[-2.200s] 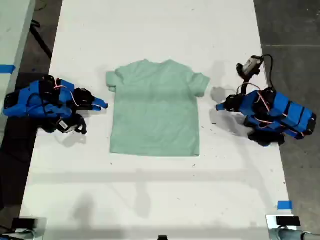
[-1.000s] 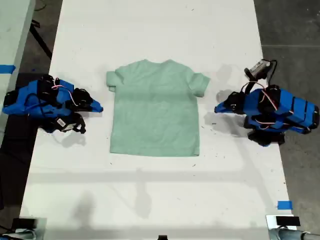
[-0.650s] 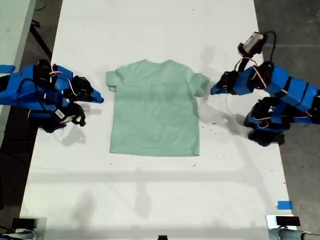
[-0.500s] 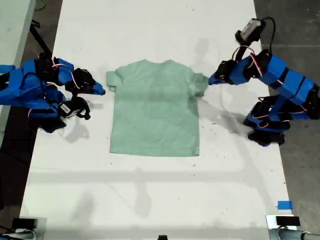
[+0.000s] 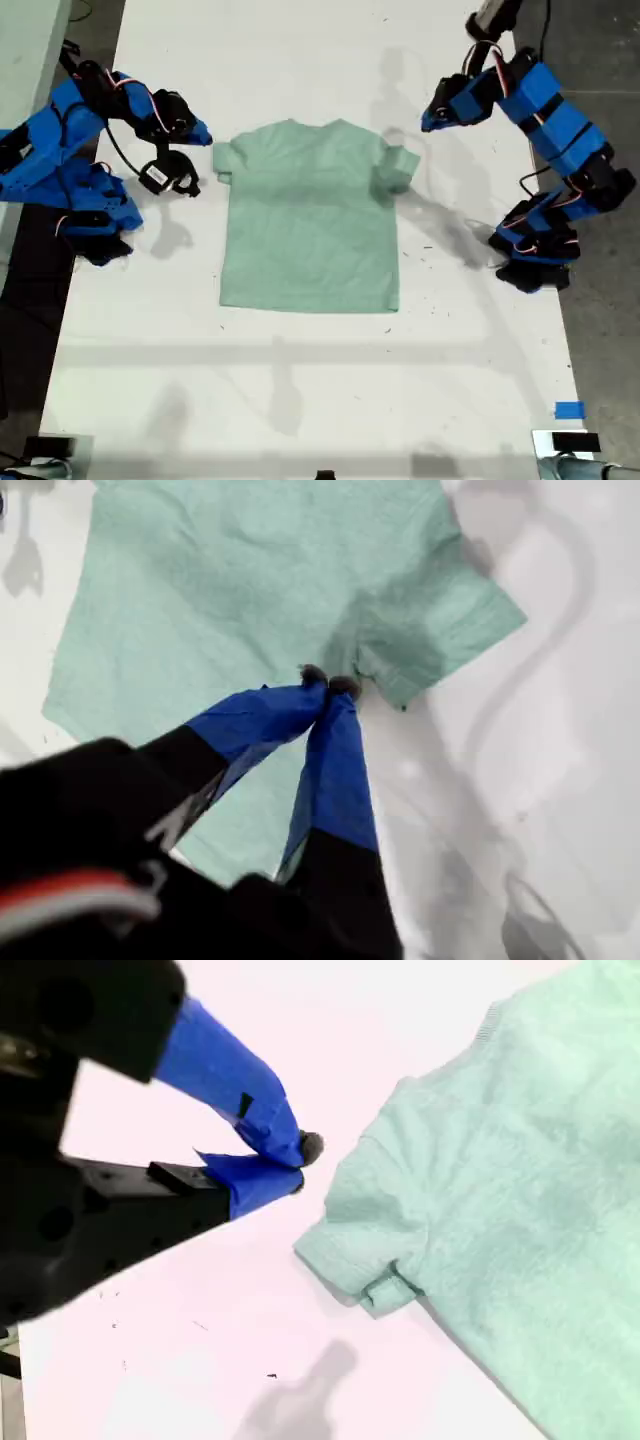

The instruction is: Fold t-shirt

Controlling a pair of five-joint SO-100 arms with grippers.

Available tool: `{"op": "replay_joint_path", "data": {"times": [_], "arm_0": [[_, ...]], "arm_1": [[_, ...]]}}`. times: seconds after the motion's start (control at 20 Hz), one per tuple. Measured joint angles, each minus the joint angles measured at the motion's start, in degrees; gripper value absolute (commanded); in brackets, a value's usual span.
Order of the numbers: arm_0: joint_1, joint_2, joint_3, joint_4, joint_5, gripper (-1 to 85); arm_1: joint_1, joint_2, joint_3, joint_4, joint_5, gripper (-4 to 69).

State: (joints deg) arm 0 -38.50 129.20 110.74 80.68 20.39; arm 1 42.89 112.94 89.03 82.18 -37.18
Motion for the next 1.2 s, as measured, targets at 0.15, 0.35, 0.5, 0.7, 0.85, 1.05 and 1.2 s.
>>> {"op": "replay_joint_path", "data": {"times": [0.15,0.35,0.5,0.7,0.85,1.05,1.2], "arm_0": [[-0.3,-7.1,-4.9,2.6,1.8,0.7],[-0.3,-8.2,-5.5,2.9,1.9,2.7],[-0.4,-8.2,-5.5,2.9,1.9,2.7],[-0.4,-9.1,-5.5,2.9,1.9,2.6],[-0.4,-10.1,-5.5,2.9,2.1,2.5],[-0.4,-10.6,-5.5,2.9,2.4,2.4],[-0.4,-11.1,-5.5,2.9,2.4,2.3]], "arm_1": [[2.7,-1.9,-1.0,1.0,-6.4,33.5],[4.9,-3.2,0.5,-0.1,-15.6,35.7],[6.7,-3.2,8.3,-6.5,-20.5,35.6],[9.1,-6.2,19.6,-17.8,-25.2,34.9],[10.5,-10.9,22.9,-24.2,-27.7,34.0],[11.6,-18.2,23.0,-30.1,-29.4,32.4],[11.7,-25.4,22.9,-32.8,-29.9,26.3]]}}
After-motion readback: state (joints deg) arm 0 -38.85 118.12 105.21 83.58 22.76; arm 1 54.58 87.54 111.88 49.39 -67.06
